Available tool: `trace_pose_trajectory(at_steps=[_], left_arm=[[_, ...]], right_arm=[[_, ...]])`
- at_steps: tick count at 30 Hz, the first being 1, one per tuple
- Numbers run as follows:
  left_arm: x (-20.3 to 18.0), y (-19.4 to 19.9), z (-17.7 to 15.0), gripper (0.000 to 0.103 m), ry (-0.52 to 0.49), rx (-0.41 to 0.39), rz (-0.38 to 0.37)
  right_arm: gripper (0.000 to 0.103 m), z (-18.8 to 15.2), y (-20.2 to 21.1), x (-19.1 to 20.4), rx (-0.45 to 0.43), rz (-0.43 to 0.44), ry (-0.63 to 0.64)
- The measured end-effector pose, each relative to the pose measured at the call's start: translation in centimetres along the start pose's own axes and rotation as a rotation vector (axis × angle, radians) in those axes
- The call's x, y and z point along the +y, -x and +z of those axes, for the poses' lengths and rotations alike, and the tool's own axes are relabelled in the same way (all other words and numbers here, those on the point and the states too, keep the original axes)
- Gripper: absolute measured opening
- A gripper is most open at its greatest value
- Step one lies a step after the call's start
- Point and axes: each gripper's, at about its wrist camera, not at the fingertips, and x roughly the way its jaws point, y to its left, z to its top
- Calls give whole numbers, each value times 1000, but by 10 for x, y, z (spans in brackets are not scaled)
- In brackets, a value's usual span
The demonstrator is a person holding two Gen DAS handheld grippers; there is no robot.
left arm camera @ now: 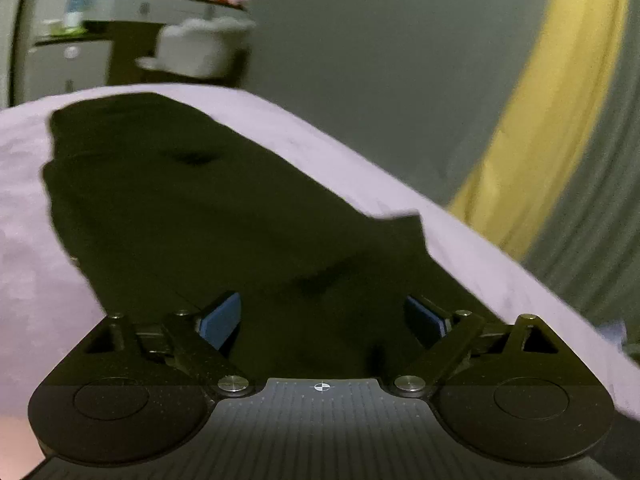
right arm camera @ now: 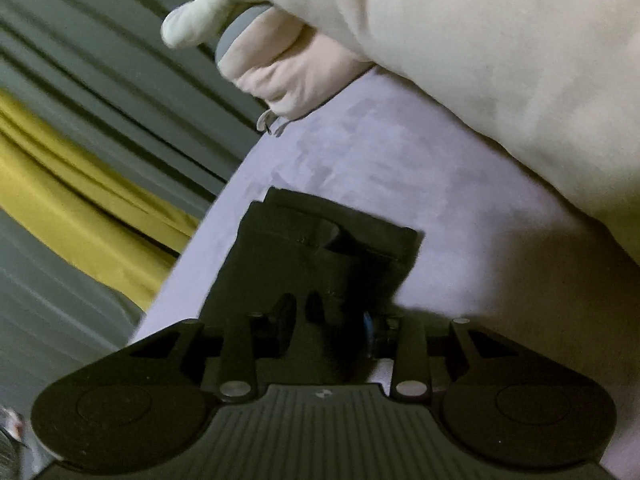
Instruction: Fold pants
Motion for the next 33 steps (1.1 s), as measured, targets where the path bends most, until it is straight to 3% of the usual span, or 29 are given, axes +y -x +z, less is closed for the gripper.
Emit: trace_pose_trajectory(at_steps=[2,5,8,13,20,24,27,29,31,32,33], left_arm=[[-3,-8,-2,94,-34,49,17],[-5,-14,-3,94,-53,64,24],[-4,-14,-2,94,-55,67,23],[-2,-12,-2,94,-45,66,17],[-3,-12,-3,94,-33,65,13],[-1,-13,-3,94,-25,71,10],[0,-15,-3,94,-17,79,11],[1,-15,-2,94,-12,84,10],[2,-16,-2,95,-8,87,6],[2,-17,-2,95,-5,88,3],[3,-17,-1,95,-1,89,-1]], right_arm=[[16,1,-2,7,3,-62,50],[13,-1,8,33,-21,-129,216],[11,-5,25,58,-94,-117,322],[8,-20,73,115,-204,2,489],[10,-108,123,211,-243,305,811],[13,-188,115,237,-130,403,972],[15,-247,89,241,45,408,1060],[21,-279,73,240,186,353,1122],[38,-286,58,241,306,306,1148],[42,-282,58,242,335,326,1126],[55,-273,61,242,368,364,1088]])
